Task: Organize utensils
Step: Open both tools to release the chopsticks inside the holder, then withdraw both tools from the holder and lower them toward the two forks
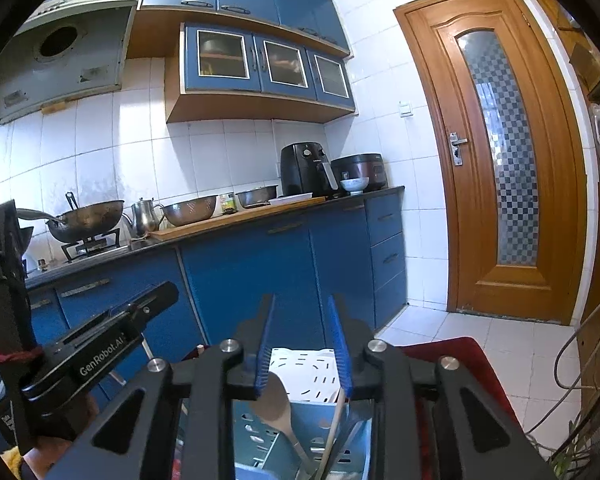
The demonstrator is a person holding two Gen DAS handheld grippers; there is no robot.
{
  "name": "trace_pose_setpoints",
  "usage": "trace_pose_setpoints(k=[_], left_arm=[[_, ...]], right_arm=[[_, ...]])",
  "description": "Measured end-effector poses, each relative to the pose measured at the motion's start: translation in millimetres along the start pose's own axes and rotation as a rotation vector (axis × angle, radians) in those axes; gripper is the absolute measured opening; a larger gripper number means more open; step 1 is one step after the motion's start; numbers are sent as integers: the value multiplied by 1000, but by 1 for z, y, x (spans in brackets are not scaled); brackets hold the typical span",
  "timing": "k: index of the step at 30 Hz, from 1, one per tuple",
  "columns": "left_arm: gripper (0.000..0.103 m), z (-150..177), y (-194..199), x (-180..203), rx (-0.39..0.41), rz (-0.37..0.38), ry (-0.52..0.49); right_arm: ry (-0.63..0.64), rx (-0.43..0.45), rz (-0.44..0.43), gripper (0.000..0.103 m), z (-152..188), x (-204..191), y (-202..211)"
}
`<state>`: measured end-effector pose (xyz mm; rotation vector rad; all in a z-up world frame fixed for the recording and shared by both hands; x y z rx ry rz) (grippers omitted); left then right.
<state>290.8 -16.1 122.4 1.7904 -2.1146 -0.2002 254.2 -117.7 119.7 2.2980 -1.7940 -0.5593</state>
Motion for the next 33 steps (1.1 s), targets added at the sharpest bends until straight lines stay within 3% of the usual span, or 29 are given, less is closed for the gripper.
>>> trace_pose_setpoints(k=[12,33], left_arm=[[22,2,35,11,-65,46,-6],[22,37,100,5,-166,28,-24]], right_arm=[[-90,-56,-8,32,17,1,33],[-143,-199,5,36,65,-11,85]])
Point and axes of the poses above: each gripper's, at about its wrist camera, not at the fingertips, and y roughly against the way its jaws point, x to its right, z to its underside, the point moved 7 cm from there along -y, roughly the way its jaws point, and after that the axes turned 10 degrees about -x, right-handed, at the moved point
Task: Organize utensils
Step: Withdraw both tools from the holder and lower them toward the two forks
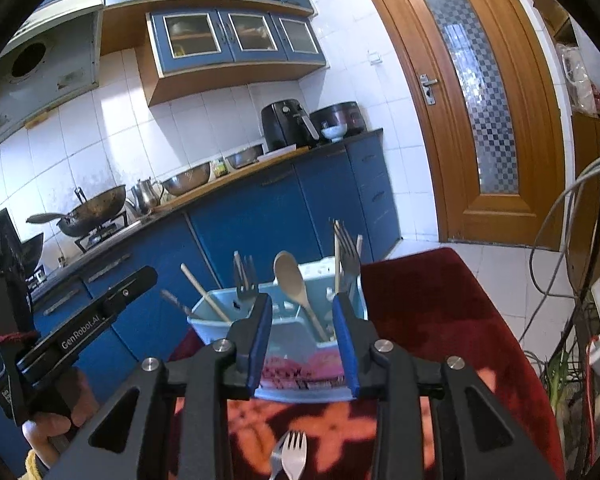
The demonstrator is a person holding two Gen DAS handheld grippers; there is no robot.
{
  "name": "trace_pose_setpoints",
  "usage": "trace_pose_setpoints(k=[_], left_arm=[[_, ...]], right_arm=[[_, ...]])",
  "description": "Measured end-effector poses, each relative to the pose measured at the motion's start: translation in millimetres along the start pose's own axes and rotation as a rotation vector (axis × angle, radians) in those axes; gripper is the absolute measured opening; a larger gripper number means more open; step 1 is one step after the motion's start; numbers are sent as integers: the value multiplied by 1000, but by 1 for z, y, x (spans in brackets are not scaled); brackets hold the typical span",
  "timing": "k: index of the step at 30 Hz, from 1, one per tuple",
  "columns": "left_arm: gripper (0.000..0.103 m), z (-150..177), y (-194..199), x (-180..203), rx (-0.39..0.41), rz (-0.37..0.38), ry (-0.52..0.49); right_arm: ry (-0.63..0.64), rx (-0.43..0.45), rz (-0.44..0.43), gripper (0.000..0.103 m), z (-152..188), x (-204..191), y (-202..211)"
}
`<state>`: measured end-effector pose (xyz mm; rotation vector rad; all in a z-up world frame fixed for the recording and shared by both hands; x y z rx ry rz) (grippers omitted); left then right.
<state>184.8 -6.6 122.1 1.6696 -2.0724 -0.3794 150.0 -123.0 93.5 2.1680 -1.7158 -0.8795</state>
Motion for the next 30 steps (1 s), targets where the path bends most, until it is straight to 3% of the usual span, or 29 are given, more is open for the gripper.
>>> trace_pose_setpoints(k=[4,15,30], left_arm=[[22,17,8,-3,-26,-7,5],[22,66,13,-11,-141,-15,12],[22,128,-13,-1,-374,27,-13]], right_arm=[[-8,-33,-20,43,13,-2,3],[-24,-96,17,46,48,5,5],[-70,-188,54,50,95,30,1]])
Point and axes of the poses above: each gripper's, at about its wrist camera, not at the fingertips, and y roughly against the way its jaws point, x to its right, z to its underside, the point moved 7 cm from there along -y, roughly the way its jaws point, and after that the axes turned 10 degrees about -x, right-handed, at the moved point
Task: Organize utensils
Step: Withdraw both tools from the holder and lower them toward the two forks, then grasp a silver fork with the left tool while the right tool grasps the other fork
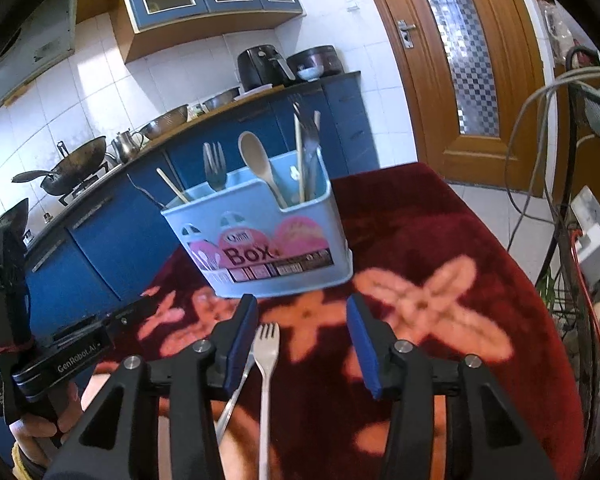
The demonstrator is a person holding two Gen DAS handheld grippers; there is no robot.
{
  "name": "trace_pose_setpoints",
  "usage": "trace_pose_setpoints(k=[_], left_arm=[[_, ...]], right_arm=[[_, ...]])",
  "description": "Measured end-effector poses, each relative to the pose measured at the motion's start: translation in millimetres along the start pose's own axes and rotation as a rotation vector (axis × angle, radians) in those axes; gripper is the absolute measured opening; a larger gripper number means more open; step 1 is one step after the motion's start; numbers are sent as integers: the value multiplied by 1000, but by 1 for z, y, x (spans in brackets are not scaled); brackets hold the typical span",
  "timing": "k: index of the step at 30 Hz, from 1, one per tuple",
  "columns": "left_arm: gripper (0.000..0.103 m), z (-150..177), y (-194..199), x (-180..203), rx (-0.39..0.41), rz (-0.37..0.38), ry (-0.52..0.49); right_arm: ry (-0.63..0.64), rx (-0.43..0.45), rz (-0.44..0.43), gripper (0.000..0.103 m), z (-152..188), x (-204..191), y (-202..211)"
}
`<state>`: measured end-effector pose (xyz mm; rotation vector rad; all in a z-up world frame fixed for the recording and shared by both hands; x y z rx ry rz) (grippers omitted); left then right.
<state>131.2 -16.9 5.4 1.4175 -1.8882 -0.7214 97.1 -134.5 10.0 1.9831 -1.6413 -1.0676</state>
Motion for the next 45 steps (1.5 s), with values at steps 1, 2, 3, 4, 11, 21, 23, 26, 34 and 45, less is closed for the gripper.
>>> trace_pose_setpoints(k=[1,2,3,4,11,21,23,26,34,45], left_arm=[[22,3,-5,2,-20,6,2],[22,5,-9,3,-35,12,4],[22,7,-13,4,-51,19,7],[22,10,-18,5,-67,29,11],[22,19,-33,10,-116,10,1],[22,21,-37,-4,-115,-58,3],[22,22,-37,-9,-118,-59,17],[22,22,-35,-16,-117,-55,36],[22,21,-25,-27,-98,-39,67],[22,24,-22,-34,-99,-22,93]], right_arm=[[-3,-3,3,50,1,2,-1],[-6,-7,7,50,3,4,-1],[-8,-11,11,50,4,6,-3],[-12,-16,15,51,6,9,-4],[-30,-62,16,51,19,18,-16],[30,-141,14,51,35,-4,-37],[49,-159,17,51,38,-10,-43],[82,-188,13,51,44,-21,-51],[157,-265,27,51,58,-42,-73],[237,-267,149,20,58,-45,-83]])
Point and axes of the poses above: each gripper's, at about its wrist camera, not at the fingertips, and y roughly against the way its jaws point, x to its right, z to its underside, the point moved 7 cm from there along -y, roughly the way its jaws point, and after that the axes turned 10 degrees about -x, right-handed, at the moved point
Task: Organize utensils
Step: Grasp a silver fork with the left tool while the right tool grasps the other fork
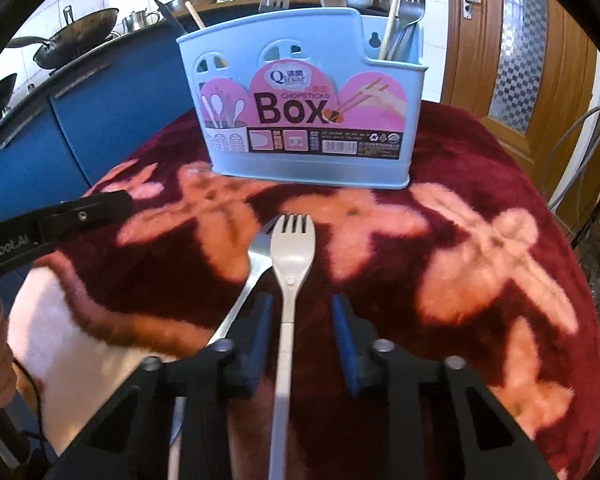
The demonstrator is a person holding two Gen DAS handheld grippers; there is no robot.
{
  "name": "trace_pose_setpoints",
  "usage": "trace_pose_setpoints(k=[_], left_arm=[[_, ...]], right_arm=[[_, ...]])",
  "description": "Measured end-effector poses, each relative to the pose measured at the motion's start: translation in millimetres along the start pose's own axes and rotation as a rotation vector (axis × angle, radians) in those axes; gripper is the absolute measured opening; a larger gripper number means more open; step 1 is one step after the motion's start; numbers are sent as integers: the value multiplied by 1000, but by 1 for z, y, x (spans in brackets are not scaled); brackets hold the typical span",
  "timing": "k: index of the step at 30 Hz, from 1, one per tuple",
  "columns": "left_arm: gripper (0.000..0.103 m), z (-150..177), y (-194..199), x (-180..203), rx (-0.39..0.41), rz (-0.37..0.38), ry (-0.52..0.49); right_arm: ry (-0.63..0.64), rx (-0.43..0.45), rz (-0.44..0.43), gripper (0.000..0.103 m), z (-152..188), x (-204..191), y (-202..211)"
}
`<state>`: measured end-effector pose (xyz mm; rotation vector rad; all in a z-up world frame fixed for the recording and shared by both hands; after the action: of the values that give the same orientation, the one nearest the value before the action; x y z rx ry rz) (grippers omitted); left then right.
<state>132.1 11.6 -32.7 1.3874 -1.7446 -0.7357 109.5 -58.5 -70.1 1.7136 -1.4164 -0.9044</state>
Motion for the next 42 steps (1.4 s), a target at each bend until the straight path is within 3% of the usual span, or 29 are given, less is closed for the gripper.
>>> trace_pose_setpoints(k=[2,4,15,24,42], left_arm=[[22,1,-1,1,-4,0,-3],[22,1,-2,3,-10,1,-10],[25,7,-15,30,-68,43,-68],[27,14,-31,62,-154,83,-151],[30,14,-72,91,-310,33,-295]], right_arm=[[-11,-3,-17,10,-1,5,1],[-36,-4,-47,8,-1,12,3],[-141,4,-17,8,1,55,12],[-142,-40,-48,8,3,62,6],[-97,-148,-184,11,-3,68,-5]])
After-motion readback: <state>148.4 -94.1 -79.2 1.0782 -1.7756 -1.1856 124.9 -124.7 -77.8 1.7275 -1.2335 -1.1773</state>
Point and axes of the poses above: each gripper's, at about its wrist camera, not at the fingertips, and y roughly against the way its jaws point, x to its right, z to its underside, the point moved 7 cm from there along -y, roughly the way its jaws point, and after that the axes turned 10 degrees about -x, right-handed, at the moved point
